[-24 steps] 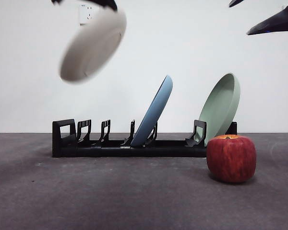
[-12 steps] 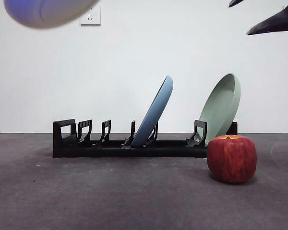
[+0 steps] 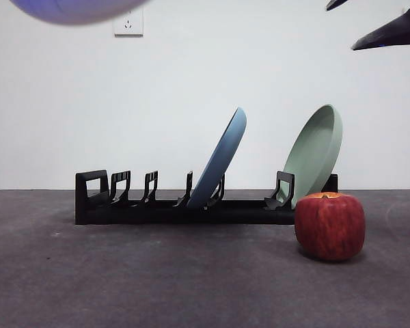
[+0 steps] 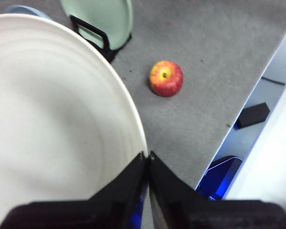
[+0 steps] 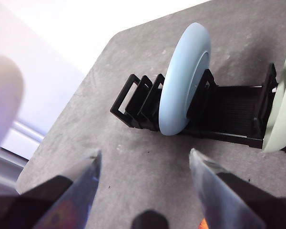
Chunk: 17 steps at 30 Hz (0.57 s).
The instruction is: Take the yellow plate from the plate rack,put the plate on the table,take the apple from the table,put the apple in the plate
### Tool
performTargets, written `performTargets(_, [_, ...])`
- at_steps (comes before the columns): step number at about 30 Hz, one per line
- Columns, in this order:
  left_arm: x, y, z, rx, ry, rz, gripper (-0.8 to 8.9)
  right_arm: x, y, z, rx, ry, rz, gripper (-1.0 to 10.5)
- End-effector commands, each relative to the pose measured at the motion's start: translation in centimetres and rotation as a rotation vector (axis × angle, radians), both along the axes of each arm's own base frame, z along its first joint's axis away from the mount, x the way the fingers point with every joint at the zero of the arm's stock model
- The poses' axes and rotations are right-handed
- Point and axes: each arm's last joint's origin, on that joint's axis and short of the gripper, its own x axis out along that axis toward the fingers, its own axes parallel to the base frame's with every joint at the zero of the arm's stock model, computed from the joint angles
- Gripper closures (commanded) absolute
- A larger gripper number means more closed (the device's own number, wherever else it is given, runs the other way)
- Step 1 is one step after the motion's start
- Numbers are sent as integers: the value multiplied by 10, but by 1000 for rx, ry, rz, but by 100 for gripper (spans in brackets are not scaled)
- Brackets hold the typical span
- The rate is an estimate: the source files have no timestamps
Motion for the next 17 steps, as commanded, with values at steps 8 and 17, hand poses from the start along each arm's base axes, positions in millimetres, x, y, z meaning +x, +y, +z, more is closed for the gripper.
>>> performTargets(8, [6, -42, -93, 123, 45, 56, 822, 1, 1, 2, -5, -13, 4, 631])
performTargets(17, [26, -79, -179, 250, 94, 48, 822, 1, 1, 1, -5, -11, 4, 631])
